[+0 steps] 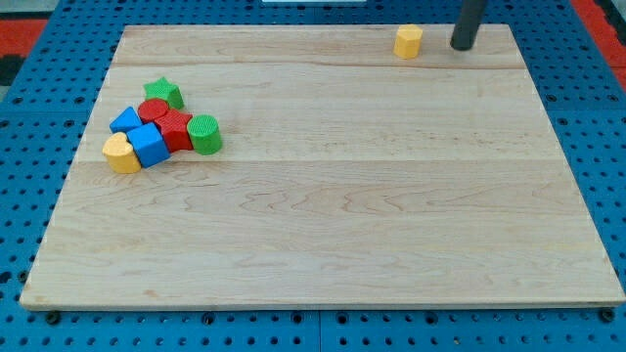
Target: Push the yellow hexagon into the group of blocks
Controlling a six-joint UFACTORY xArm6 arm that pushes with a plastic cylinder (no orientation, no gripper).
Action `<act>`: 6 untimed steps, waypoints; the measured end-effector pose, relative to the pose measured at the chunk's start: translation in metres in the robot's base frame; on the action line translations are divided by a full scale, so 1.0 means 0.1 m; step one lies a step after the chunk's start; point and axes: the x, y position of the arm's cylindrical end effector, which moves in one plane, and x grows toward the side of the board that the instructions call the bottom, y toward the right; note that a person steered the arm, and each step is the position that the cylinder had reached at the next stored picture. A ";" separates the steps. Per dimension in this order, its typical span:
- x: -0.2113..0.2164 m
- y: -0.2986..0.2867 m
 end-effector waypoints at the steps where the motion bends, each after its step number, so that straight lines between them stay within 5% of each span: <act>1: -0.03 -0.52; 5: 1.87 -3.36; 6: 1.87 -3.09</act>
